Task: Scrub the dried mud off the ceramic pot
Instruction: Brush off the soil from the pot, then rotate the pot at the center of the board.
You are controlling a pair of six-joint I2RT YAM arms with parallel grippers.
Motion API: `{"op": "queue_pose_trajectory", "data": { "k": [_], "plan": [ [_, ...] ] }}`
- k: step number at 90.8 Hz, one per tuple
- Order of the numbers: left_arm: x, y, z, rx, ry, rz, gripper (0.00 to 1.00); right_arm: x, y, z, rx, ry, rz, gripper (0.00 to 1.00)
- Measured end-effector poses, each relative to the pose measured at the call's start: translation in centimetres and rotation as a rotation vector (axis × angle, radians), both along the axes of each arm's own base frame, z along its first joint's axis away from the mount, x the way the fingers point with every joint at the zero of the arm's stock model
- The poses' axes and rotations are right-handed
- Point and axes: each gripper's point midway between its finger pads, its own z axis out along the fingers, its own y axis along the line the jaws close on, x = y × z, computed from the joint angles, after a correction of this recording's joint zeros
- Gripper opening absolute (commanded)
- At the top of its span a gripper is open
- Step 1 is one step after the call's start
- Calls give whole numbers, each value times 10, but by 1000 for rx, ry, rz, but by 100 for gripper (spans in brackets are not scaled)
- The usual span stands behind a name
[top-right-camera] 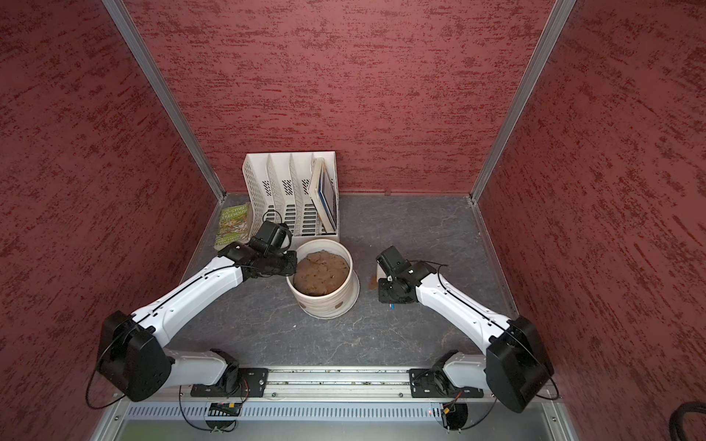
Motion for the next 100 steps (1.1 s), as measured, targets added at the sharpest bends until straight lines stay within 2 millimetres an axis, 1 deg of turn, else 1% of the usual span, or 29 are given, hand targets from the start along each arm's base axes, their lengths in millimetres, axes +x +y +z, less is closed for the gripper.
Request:
{"op": "queue_pose_trajectory", "data": {
  "k": [7, 13, 17, 22, 27, 31, 37, 49, 56, 70, 80, 91, 100],
  "plan": [
    [-11, 11, -1, -8, 2, 67, 0, -5, -9, 19, 17, -61, -21, 0],
    [-23, 20, -1, -15, -3, 120, 0, -13, -18, 41, 54, -132, -42, 0],
    [-30, 25, -1, -21, -7, 151, 8, -18, -23, 56, 91, -186, -58, 0],
    [-36, 29, -1, -27, -10, 176, 22, -25, -30, 72, 134, -244, -80, 0],
    [-39, 28, -1, -43, -8, 188, 36, -32, -35, 81, 165, -273, -96, 0],
    [-37, 23, 2, -86, -9, 202, 45, -35, -37, 84, 179, -281, -106, 0],
    [-33, 16, 7, -127, -24, 207, 51, -37, -38, 79, 180, -265, -117, 0],
    [-19, 6, 14, -167, -52, 189, 60, -43, -38, 57, 152, -200, -122, 0],
    [-7, 0, 16, -181, -66, 170, 61, -48, -37, 49, 157, -175, -118, 0],
    [20, -15, 16, -183, -82, 115, 60, -56, -32, 43, 188, -154, -106, 0],
    [31, -23, 19, -186, -103, 78, 61, -60, -26, 37, 194, -133, -88, 0],
    [36, -27, 30, -184, -136, 40, 66, -61, -19, 34, 195, -118, -69, 0],
    [42, -32, 49, -174, -190, -13, 68, -61, -15, 33, 198, -116, -60, 0]
  ]
}}
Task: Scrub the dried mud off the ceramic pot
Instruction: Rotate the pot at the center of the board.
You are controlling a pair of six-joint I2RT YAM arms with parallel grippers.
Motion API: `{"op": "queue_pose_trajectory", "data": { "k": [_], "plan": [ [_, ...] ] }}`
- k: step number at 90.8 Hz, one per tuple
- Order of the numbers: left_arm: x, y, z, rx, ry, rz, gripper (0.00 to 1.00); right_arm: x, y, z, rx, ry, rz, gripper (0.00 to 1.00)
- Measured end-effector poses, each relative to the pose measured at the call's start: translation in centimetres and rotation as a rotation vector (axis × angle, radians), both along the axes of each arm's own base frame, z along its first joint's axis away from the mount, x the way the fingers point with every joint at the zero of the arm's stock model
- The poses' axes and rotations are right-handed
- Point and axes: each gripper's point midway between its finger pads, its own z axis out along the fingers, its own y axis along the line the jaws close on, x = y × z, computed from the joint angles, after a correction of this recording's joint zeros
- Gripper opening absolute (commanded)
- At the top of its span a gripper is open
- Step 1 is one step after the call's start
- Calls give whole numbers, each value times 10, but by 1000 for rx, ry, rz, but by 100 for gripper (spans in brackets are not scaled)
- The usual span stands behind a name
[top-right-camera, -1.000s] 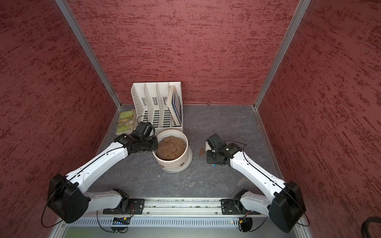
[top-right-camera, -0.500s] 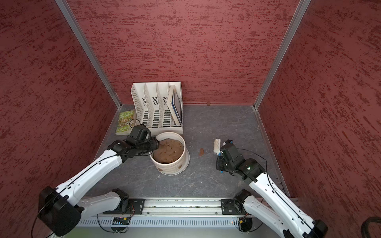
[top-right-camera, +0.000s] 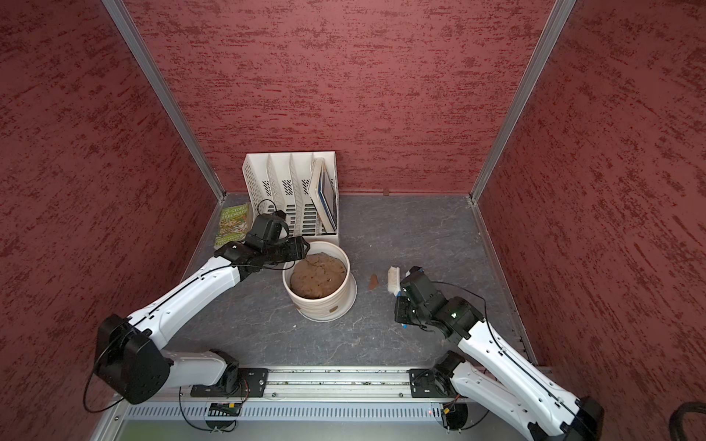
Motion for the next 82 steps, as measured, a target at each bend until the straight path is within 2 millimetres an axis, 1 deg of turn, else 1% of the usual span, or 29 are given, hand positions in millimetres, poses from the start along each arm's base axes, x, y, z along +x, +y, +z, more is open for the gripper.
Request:
{"op": "queue_pose_trajectory", "data": {
  "k": [5, 11, 19, 26, 32, 36, 47, 59, 63, 68, 72, 77, 82],
  "plan": [
    [3, -4, 10, 11, -33, -38, 68, 1, 2, 0, 3, 0, 3, 0],
    [8, -12, 19, 38, -52, -101, 66, 1, 5, -1, 3, 1, 12, 0],
    [19, -27, 22, 93, -53, -184, 64, 1, 9, -1, 6, 0, 22, 0],
    [23, -36, 10, 146, -25, -245, 65, 0, 11, 0, 11, -3, 28, 0],
    [19, -36, -6, 186, 18, -283, 66, 0, 13, 0, 13, -3, 31, 0],
    [19, -35, -12, 205, 31, -299, 66, 0, 13, 0, 14, -2, 32, 0],
    [19, -31, -19, 230, 51, -309, 64, -1, 14, 0, 16, -1, 33, 0],
    [25, -30, -29, 252, 72, -298, 58, -2, 15, 0, 16, -1, 37, 0],
    [25, -29, -31, 257, 75, -296, 55, -2, 15, 0, 16, -1, 38, 0],
    [25, -28, -31, 266, 78, -299, 47, -3, 15, 0, 17, -1, 40, 0],
    [23, -25, -32, 279, 84, -301, 37, -3, 15, 0, 18, -1, 39, 0],
    [17, -20, -34, 302, 104, -322, 23, -3, 15, 1, 21, -3, 38, 0],
    [8, -17, -36, 310, 133, -335, 17, -3, 15, 2, 25, -6, 37, 0]
  ]
}}
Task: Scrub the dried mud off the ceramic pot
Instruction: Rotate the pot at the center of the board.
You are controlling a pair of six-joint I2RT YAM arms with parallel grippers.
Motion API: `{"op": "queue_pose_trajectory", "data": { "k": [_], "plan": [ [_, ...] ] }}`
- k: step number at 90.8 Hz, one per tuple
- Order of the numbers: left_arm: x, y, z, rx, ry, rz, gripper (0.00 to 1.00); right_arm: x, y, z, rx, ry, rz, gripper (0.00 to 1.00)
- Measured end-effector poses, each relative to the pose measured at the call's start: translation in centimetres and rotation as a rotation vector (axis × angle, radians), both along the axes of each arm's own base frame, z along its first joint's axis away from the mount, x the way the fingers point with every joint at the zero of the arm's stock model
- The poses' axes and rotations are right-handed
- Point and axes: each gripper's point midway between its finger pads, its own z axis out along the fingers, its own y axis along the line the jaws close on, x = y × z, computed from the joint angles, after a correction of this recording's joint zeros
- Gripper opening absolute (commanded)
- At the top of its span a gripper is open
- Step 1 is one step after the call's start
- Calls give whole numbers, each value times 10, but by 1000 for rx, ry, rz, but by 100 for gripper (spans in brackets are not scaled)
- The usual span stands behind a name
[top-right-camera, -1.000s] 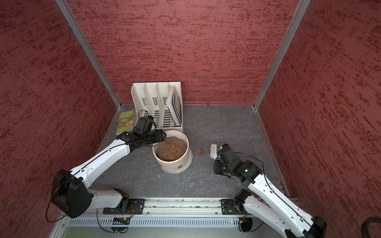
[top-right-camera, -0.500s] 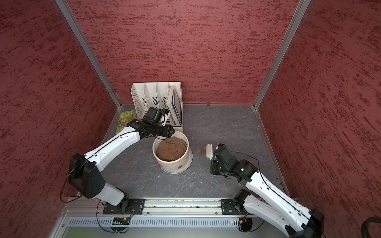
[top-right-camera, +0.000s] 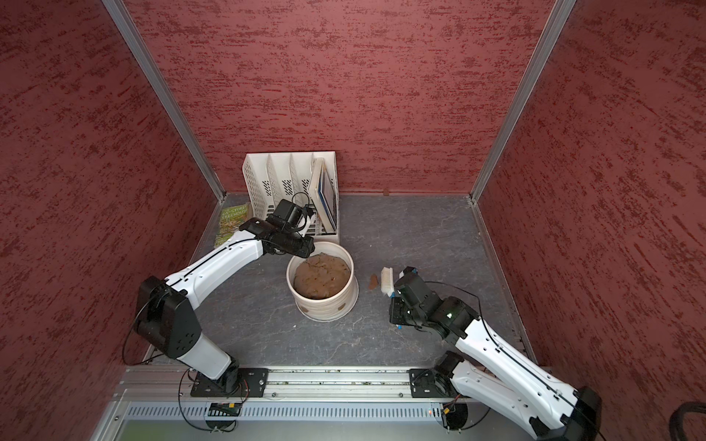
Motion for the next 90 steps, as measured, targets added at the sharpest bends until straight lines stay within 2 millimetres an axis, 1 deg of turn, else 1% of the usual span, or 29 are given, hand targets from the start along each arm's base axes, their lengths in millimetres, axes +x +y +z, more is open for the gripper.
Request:
{"op": "queue_pose_trajectory", "data": {
  "k": [8, 16, 20, 25, 39, 48, 50, 57, 61, 64, 68, 74, 82, 90],
  "plan": [
    [-10, -3, 1, -1, 23, 25, 11, -1, -1, 1, 5, -5, -2, 0],
    [-4, -2, 1, -14, 8, 99, 8, -1, -2, 3, 9, -11, -3, 0],
    [-2, 2, 2, -19, -5, 125, 6, -2, -3, 4, 9, -14, -4, 0],
    [-4, 9, 2, -11, -10, 153, 5, -2, -3, 4, 10, -17, -5, 0],
    [-25, 32, 1, 8, 0, 236, 0, -3, -3, 4, 7, -13, -1, 0],
    [-40, 43, 0, 7, 10, 283, 0, -5, -1, 2, -1, -7, 12, 0],
    [-43, 45, 0, 2, 12, 293, 3, -6, 0, 1, -3, -5, 16, 0],
    [-51, 48, -1, -26, 12, 325, 23, -10, 4, -1, -16, -1, 34, 0],
    [-54, 46, -1, -68, 18, 346, 37, -12, 7, -2, -26, -3, 49, 0],
    [-58, 45, -2, -92, 25, 353, 42, -14, 9, -4, -37, -4, 64, 0],
    [-62, 42, -4, -125, 37, 361, 45, -18, 12, -6, -50, -2, 85, 0],
    [-63, 39, -5, -155, 48, 373, 47, -24, 15, -9, -74, 1, 109, 0],
    [-57, 39, -6, -182, 53, 393, 46, -28, 15, -12, -96, 2, 118, 0],
    [-47, 40, -6, -201, 49, 412, 45, -29, 14, -12, -101, 0, 113, 0]
  ]
}}
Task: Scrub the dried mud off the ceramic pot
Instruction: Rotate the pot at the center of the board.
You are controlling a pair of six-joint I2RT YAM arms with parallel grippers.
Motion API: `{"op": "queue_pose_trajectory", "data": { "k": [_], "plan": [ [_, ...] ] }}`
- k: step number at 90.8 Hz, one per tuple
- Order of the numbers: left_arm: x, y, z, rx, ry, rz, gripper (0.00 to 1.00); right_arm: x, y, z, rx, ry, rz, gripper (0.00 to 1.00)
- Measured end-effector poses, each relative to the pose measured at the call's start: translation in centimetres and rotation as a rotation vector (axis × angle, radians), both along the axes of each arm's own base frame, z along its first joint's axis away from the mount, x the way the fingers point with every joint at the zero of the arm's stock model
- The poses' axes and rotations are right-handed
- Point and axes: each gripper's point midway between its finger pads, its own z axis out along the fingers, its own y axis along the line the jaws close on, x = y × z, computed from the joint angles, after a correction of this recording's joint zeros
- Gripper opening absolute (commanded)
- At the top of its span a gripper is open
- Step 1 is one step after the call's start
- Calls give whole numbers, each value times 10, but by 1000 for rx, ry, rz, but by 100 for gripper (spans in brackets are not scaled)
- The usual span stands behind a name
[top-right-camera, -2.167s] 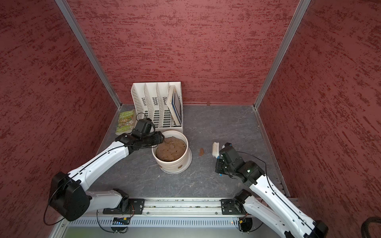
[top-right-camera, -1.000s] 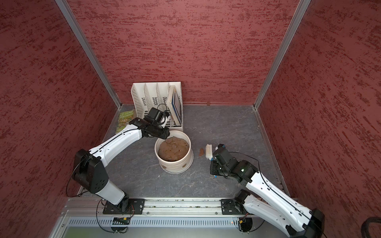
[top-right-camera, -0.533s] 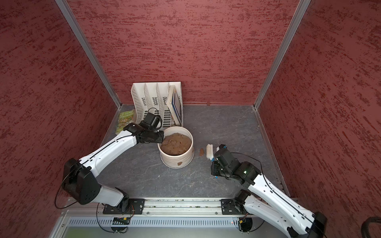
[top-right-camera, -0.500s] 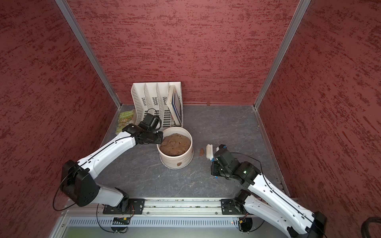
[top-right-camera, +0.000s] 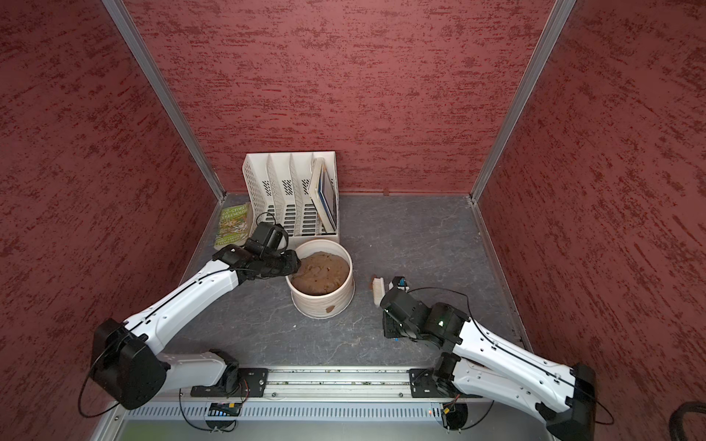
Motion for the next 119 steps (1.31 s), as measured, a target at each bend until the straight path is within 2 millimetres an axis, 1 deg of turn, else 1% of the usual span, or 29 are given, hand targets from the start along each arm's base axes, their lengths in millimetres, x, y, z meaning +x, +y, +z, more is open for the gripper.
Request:
{"op": "queue_pose_trajectory", "data": {
  "k": [15, 31, 44, 63, 81, 93, 108, 119],
  "plan": [
    [11, -4, -1, -10, 1, 0, 42, -2, 2, -1, -6, 2, 8, 0],
    [12, 1, -3, 11, 1, 0, 26, -1, 9, -11, -48, 26, 23, 0],
    [11, 2, -4, 52, -11, -47, 20, 3, 16, -9, -44, 21, 28, 0],
    [9, 1, -4, 74, -18, -80, 0, 5, 20, -7, -31, 12, 33, 0],
    [8, 1, -3, 109, -29, -126, 0, 2, 22, -7, -34, 13, 61, 0],
    [8, 0, -3, 134, -32, -140, 0, -3, 26, -12, -48, 28, 98, 0],
    [8, -1, -4, 152, -33, -147, 0, -6, 37, -13, -33, 31, 132, 0],
    [8, -10, -4, 152, -39, -175, 0, -7, 45, -14, -20, 31, 152, 0]
  ]
}}
